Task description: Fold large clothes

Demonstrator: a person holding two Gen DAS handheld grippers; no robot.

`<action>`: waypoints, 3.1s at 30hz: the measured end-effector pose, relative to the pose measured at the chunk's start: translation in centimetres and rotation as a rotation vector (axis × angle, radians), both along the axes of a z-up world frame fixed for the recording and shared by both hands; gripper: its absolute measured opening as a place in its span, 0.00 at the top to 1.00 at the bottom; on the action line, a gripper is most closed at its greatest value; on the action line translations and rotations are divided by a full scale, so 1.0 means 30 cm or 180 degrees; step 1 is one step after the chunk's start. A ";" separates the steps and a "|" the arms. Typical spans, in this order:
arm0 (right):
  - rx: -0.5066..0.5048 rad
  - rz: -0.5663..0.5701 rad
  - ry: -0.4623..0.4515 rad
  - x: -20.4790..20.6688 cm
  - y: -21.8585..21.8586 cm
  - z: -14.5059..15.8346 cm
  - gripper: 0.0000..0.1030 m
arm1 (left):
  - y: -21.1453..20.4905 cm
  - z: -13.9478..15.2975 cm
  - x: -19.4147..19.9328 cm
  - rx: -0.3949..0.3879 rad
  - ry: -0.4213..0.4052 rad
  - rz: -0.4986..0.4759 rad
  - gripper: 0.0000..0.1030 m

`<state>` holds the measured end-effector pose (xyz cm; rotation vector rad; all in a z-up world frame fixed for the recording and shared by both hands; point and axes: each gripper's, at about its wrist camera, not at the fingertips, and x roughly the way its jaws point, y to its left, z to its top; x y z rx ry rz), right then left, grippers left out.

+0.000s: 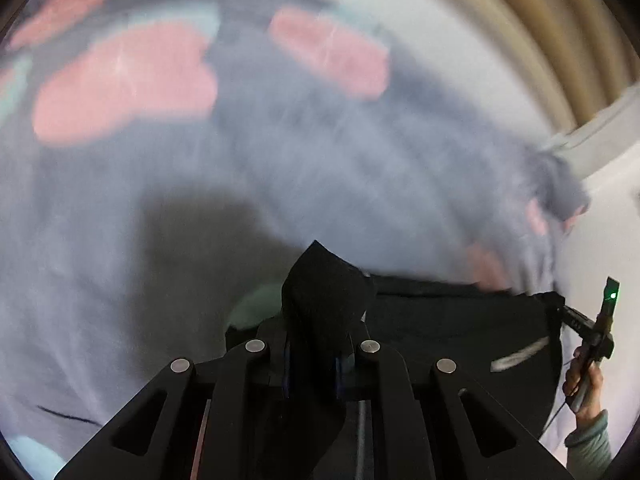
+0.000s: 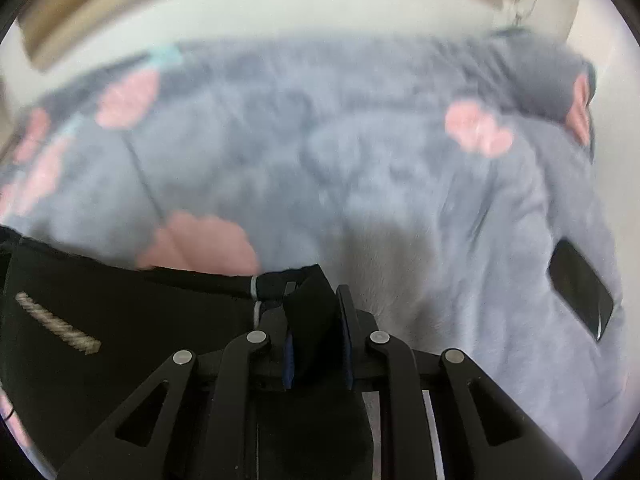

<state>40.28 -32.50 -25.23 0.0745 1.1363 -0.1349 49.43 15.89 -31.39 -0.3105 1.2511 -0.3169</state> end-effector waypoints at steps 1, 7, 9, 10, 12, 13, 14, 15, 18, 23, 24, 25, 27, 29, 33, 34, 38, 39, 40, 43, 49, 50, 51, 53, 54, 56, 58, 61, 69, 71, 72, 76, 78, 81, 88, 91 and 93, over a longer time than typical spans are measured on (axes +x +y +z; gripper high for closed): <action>0.0069 -0.0062 0.0152 0.024 -0.003 -0.074 0.81 | -0.002 -0.070 0.009 -0.0002 0.0157 0.0027 0.83; 0.0086 -0.0145 0.0568 0.056 0.005 -0.272 0.81 | 0.018 -0.118 0.035 -0.0149 0.0349 0.0142 0.77; 0.0158 -0.0160 0.0573 0.056 -0.007 -0.264 0.80 | 0.030 -0.100 0.032 -0.0191 0.0353 0.0152 0.76; 0.0214 -0.0172 0.0564 0.053 -0.018 -0.254 0.79 | 0.048 -0.078 0.026 -0.0224 0.0345 0.0193 0.73; 0.0470 -0.0251 0.0510 0.027 -0.058 -0.216 0.77 | 0.094 -0.029 0.020 -0.0243 0.0272 0.0348 0.60; 0.0587 -0.0312 0.0457 0.008 -0.079 -0.190 0.75 | 0.115 0.002 0.012 -0.0263 0.0202 0.0428 0.51; 0.0674 -0.0361 0.0401 -0.009 -0.097 -0.162 0.70 | 0.148 0.048 0.001 -0.0314 0.0090 0.0527 0.49; 0.0736 -0.0399 0.0340 -0.030 -0.109 -0.133 0.69 | 0.179 0.088 -0.015 -0.0359 0.0004 0.0611 0.48; 0.0783 -0.0415 0.0159 -0.129 -0.117 -0.013 0.64 | 0.214 0.197 -0.057 -0.0319 -0.0179 0.0635 0.49; 0.0813 -0.0249 0.0024 -0.282 -0.012 0.130 0.53 | 0.133 0.347 -0.209 -0.0199 -0.0443 0.0381 0.48; 0.0822 -0.0215 0.0011 -0.306 0.022 0.147 0.52 | 0.099 0.366 -0.261 -0.0274 -0.0466 0.0292 0.48; 0.0857 -0.0178 -0.0005 -0.342 0.055 0.164 0.50 | 0.083 0.371 -0.299 -0.0315 -0.0458 0.0230 0.48; 0.0929 -0.0113 -0.0003 -0.387 0.129 0.171 0.50 | -0.022 0.373 -0.391 -0.0342 -0.0404 -0.0016 0.48; 0.1010 -0.0070 0.0048 -0.440 0.202 0.165 0.49 | -0.113 0.347 -0.473 -0.0354 -0.0320 -0.0208 0.48; 0.1076 0.0094 0.0213 -0.501 0.346 0.090 0.49 | -0.296 0.234 -0.622 -0.0162 -0.0115 -0.0548 0.48; 0.1072 0.0157 0.0298 -0.512 0.395 0.057 0.49 | -0.328 0.184 -0.649 -0.0143 0.0006 -0.0601 0.48; 0.0555 0.0312 0.0438 -0.529 0.516 -0.049 0.48 | -0.383 0.030 -0.678 0.0111 0.0226 -0.0614 0.48; 0.0475 0.0338 0.0489 -0.528 0.532 -0.075 0.47 | -0.382 -0.002 -0.666 0.0107 0.0301 -0.0593 0.48; 0.0459 0.0326 0.0549 -0.523 0.538 -0.105 0.47 | -0.381 -0.021 -0.655 0.0087 0.0346 -0.0579 0.48; 0.0513 0.0243 0.0597 -0.507 0.534 -0.151 0.47 | -0.387 -0.038 -0.627 0.0101 0.0428 -0.0587 0.48; 0.0634 0.0242 0.0613 -0.484 0.514 -0.079 0.46 | -0.369 0.097 -0.603 -0.0025 0.0255 -0.0679 0.48; 0.0716 0.0247 0.0482 -0.474 0.500 -0.031 0.46 | -0.358 0.135 -0.584 -0.0060 0.0149 -0.0654 0.48; 0.0747 0.0257 0.0383 -0.460 0.492 0.000 0.46 | -0.346 0.171 -0.553 -0.0071 0.0040 -0.0599 0.48; 0.0680 0.0281 0.0126 -0.398 0.479 0.079 0.36 | -0.324 0.207 -0.481 -0.0126 -0.0071 -0.0475 0.46; 0.0633 0.0293 0.0058 -0.359 0.476 0.096 0.31 | -0.314 0.210 -0.448 -0.0141 -0.0095 -0.0415 0.44; 0.0542 0.0279 -0.0028 -0.290 0.476 0.102 0.27 | -0.288 0.196 -0.367 -0.0057 -0.0119 -0.0236 0.42; 0.0571 0.0249 0.0000 -0.191 0.457 0.063 0.27 | -0.248 0.138 -0.281 -0.0017 -0.0014 -0.0038 0.42; 0.0595 0.0091 0.0273 -0.094 0.433 -0.060 0.27 | -0.207 -0.010 -0.205 0.0132 0.0373 0.0160 0.42; 0.0942 -0.0089 0.0516 -0.026 0.372 -0.238 0.21 | -0.236 -0.046 -0.182 0.0131 0.0373 0.0052 0.42; 0.0956 -0.0023 0.0488 -0.028 0.368 -0.223 0.21 | -0.200 -0.021 -0.195 0.0000 0.0375 0.0009 0.42; 0.1023 0.0006 0.0460 -0.043 0.352 -0.207 0.21 | -0.174 0.001 -0.217 -0.0120 0.0368 -0.0001 0.41; 0.1240 -0.0011 0.0359 -0.134 0.287 -0.143 0.20 | -0.105 0.070 -0.300 -0.0234 0.0256 0.0018 0.41; 0.1226 -0.0047 0.0311 -0.182 0.253 -0.115 0.20 | -0.066 0.097 -0.344 -0.0226 0.0213 0.0053 0.41; 0.1088 -0.0091 0.0261 -0.257 0.209 -0.077 0.20 | -0.030 0.126 -0.401 -0.0255 0.0180 0.0079 0.41; 0.0702 -0.0113 0.0251 -0.439 0.165 -0.022 0.20 | 0.035 0.135 -0.476 -0.0124 0.0211 0.0151 0.41; 0.0611 -0.0140 0.0320 -0.510 0.133 -0.032 0.20 | 0.101 0.153 -0.504 -0.0086 0.0208 0.0279 0.41; 0.0594 -0.0162 0.0391 -0.558 0.103 -0.047 0.20 | 0.137 0.155 -0.509 -0.0060 0.0234 0.0354 0.40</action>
